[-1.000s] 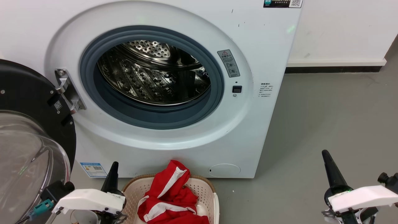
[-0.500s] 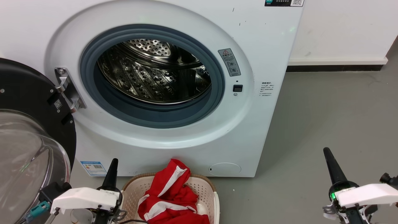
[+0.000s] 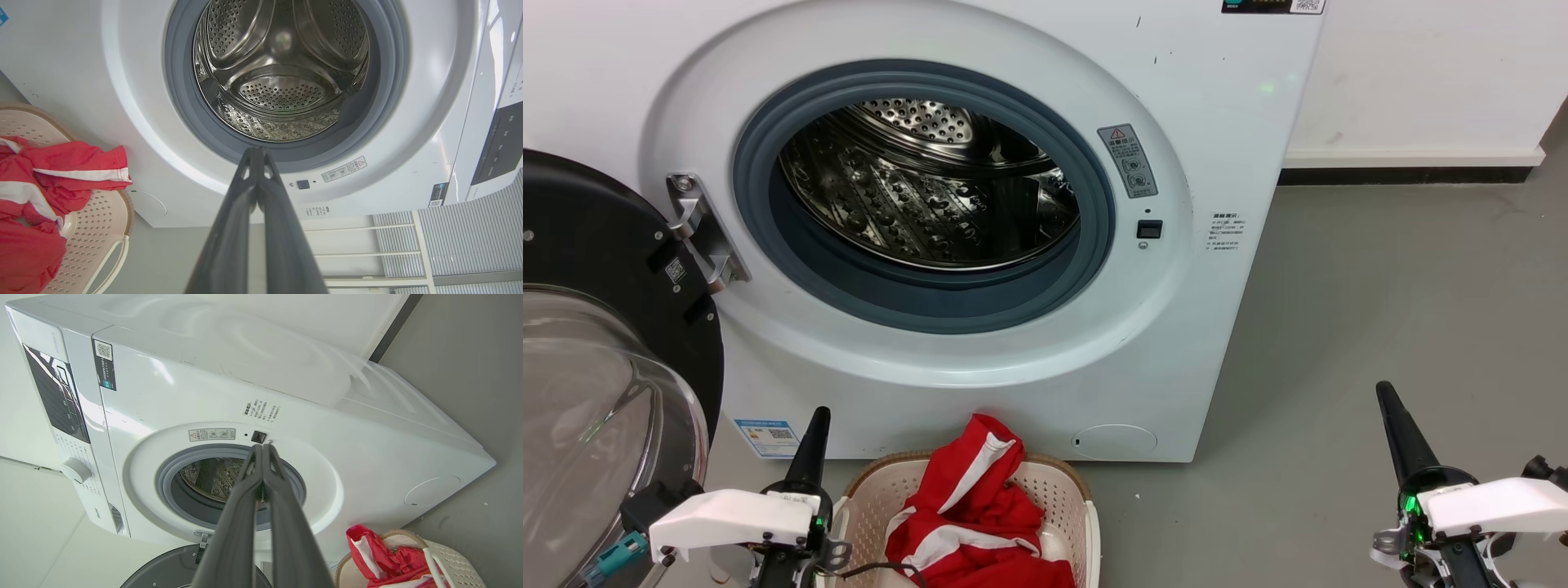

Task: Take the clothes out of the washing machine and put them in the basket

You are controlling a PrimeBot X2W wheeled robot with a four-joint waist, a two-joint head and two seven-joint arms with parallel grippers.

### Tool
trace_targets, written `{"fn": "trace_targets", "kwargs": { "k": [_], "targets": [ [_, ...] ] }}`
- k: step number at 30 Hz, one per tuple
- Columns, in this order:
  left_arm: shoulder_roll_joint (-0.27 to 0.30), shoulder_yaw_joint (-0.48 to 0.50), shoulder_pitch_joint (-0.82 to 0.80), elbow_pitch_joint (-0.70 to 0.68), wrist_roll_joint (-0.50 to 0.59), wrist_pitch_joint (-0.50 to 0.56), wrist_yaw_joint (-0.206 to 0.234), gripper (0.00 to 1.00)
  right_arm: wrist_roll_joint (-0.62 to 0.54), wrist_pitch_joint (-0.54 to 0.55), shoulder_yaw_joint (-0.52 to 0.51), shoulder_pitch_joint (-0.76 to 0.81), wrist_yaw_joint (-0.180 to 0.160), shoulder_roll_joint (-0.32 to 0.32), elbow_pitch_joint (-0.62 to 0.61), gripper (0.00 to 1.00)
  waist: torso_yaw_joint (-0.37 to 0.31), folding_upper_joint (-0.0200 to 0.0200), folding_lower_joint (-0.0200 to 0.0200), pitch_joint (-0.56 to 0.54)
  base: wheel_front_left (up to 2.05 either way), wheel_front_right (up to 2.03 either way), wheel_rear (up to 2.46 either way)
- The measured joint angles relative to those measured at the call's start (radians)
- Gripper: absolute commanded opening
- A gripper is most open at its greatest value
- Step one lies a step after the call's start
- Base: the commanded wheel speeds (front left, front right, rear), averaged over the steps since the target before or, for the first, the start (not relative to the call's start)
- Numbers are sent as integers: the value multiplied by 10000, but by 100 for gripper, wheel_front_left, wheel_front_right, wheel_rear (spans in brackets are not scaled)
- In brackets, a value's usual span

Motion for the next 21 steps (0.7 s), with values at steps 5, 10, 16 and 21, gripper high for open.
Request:
{"fn": "trace_targets", "kwargs": {
  "k": [5,10,16,21],
  "targets": [
    [-42,96,-55,17,-393,88,-86,0,453,40,-33,-74,0,2,81,0,8,0,0,23,0,0,0],
    [-81,190,-77,42,-775,146,-171,0,897,98,-75,-110,0,2,157,0,17,0,0,45,0,0,0],
    [-142,282,-119,73,-1221,240,-286,0,1404,138,-113,-209,0,4,245,0,27,0,0,72,0,0,0],
    [-178,364,-142,98,-1569,290,-360,0,1789,190,-148,-247,0,6,328,0,36,0,-1,95,0,0,0]
  ]
}}
